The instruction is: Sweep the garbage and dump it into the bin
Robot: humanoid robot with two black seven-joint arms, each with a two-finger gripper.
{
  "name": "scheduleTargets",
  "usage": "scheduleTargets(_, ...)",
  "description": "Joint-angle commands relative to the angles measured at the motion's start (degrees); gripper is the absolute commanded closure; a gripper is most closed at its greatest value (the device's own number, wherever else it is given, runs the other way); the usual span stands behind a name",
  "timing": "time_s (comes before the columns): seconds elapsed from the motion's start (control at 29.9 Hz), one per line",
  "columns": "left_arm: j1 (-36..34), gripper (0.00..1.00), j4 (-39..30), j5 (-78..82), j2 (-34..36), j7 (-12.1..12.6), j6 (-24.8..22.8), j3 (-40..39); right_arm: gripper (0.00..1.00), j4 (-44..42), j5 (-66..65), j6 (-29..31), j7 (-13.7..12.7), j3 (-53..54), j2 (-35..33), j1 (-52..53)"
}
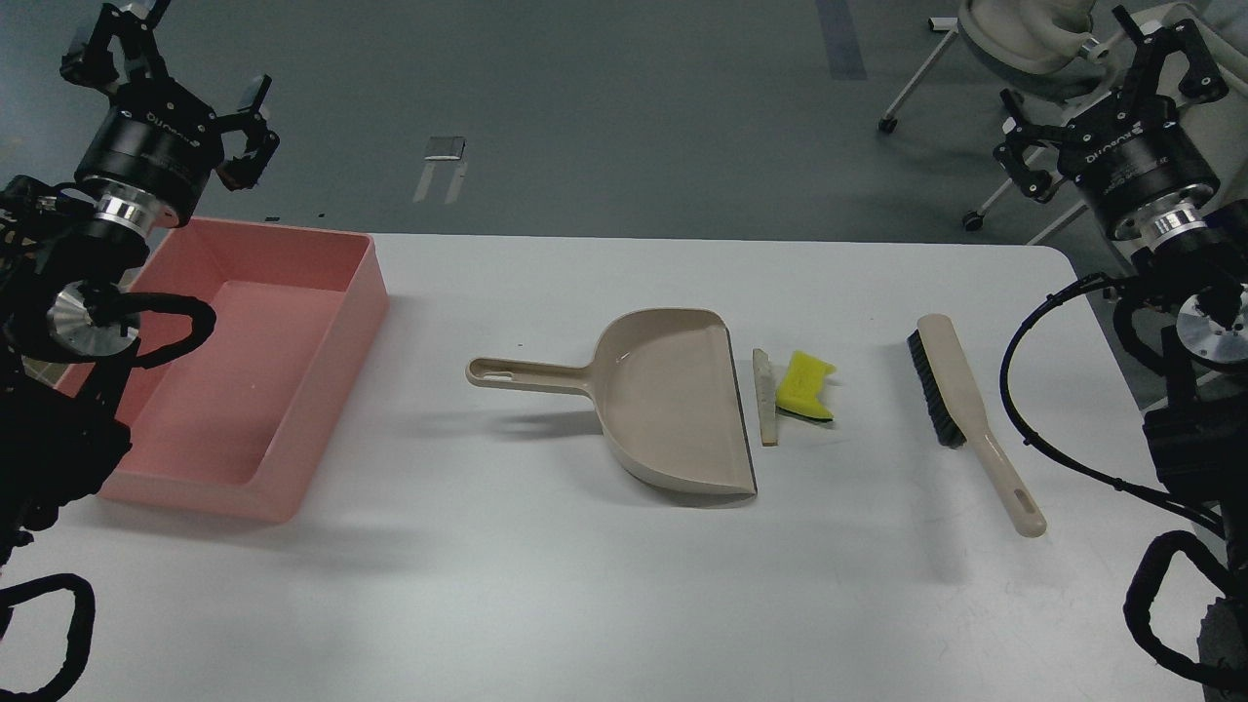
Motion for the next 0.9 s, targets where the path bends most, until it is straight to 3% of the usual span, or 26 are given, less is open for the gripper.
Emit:
scheduleTargets(0.0, 0.01, 0.02, -0.22, -0.11, -0.62, 0.04, 0.27, 0.03, 0.00, 0.13, -0.05, 0.00, -0.01, 0.02, 0.00, -0.01)
scheduleTargets(0.64, 0.89, 0.02, -2.15, 0.24, -0.97, 0.13, 0.27, 2.57, 0.00, 1.01, -0.05, 0.00, -0.01, -0.07, -0.26, -1.24)
scheduleTargets(0.77, 2.47, 0.02, -7.59, 0.06, -0.09, -0.22, 1.06, 5.48, 0.00, 1.45, -0.05, 0.00, -0.01, 0.02, -0.35, -1.86)
scheduleTargets(0.87, 7.47, 0.02, -14.16, 0.06, 0.26, -0.22, 3.69, 4.78, 0.00, 1.45, -0.05, 0.00, -0.01, 0.11, -0.52, -2.47)
